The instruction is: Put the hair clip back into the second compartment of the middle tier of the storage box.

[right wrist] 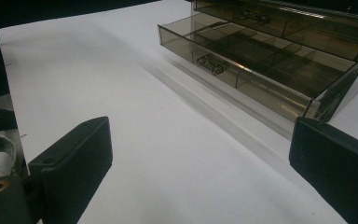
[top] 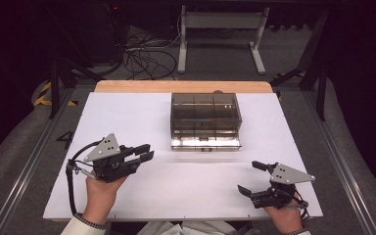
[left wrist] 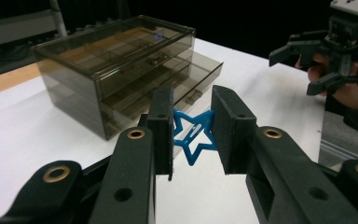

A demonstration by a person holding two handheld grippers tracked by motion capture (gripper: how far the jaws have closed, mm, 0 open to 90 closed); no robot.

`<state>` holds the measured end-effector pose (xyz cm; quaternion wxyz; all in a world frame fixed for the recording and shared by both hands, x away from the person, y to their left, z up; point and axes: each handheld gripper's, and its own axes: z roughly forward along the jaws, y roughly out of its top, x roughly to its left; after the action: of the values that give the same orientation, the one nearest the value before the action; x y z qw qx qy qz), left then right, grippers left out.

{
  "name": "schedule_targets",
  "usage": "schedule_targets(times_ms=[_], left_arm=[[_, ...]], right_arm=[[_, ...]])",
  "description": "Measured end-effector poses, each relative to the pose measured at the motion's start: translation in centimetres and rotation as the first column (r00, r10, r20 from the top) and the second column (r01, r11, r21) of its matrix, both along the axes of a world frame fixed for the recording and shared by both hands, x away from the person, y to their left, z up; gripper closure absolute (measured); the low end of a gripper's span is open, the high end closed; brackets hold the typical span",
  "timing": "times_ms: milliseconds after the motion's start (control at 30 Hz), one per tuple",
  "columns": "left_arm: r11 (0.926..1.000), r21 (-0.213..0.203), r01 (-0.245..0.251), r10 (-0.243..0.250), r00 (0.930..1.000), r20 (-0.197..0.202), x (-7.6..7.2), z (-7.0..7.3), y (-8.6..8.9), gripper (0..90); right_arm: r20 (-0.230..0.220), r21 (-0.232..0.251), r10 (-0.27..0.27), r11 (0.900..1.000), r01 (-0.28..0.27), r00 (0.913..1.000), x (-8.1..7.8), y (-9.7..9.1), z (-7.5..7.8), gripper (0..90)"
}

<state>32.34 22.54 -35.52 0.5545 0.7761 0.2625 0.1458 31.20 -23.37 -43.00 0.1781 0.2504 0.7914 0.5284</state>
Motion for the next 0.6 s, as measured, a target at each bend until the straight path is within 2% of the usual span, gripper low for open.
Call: schedule_targets(times_ms=[600], left_arm=[[0.9972, 0.01, 0.074, -0.074, 0.997, -0.022, 3.4, 0.9, -4.8, 70.8]], right_arm=[[-0.004, -0.002, 0.004, 1.0, -0.004, 1.0, -0.1, -0.1, -0.1, 6.8]])
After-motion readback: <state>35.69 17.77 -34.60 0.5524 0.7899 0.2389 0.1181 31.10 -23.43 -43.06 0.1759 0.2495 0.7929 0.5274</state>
